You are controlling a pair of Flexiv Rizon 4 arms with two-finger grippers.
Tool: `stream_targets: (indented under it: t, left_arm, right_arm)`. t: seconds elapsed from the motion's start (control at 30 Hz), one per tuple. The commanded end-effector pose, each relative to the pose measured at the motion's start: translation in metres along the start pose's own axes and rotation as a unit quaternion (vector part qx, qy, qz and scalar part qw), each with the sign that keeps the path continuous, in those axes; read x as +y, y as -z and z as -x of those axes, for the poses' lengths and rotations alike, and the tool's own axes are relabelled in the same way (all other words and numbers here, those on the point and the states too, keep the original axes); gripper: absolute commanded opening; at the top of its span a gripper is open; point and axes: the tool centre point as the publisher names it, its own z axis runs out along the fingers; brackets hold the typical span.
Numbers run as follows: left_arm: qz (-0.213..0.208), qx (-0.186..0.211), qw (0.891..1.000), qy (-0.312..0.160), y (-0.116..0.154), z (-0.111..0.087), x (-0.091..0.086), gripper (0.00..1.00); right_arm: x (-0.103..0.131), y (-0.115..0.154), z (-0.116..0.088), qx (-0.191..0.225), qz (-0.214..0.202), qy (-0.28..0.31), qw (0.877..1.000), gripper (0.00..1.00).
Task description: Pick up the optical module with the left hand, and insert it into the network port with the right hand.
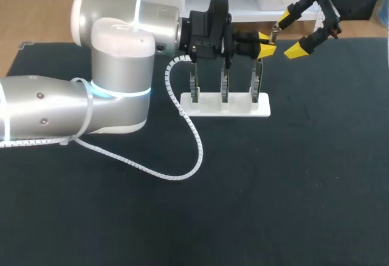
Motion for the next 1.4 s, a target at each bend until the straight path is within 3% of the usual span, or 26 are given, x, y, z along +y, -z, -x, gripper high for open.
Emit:
stream_targets:
  t: [0.03,0.9,1.23,1.4]
  left_arm:
    - [-0.014,0.011,1.0,-0.001,0.0,0.002,-0.002,0.0]
    - [-0.019,0.014,1.0,-0.004,-0.001,0.005,-0.003,0.0]
    - [-0.019,0.014,1.0,-0.004,-0.001,0.005,-0.003,0.0]
    - [-0.019,0.014,1.0,-0.004,-0.001,0.005,-0.003,0.0]
  right_arm:
    - [0.0,0.0,0.0,0.0,-0.001,0.0,1.0,1.0]
    - [0.001,0.003,0.0,0.001,-0.006,0.0,1.0,1.0]
    - [0.012,0.016,0.022,0.022,-0.013,0.016,1.0,1.0]
    - [0.011,0.023,0.027,-0.019,-0.026,0.043,0.999,1.0]
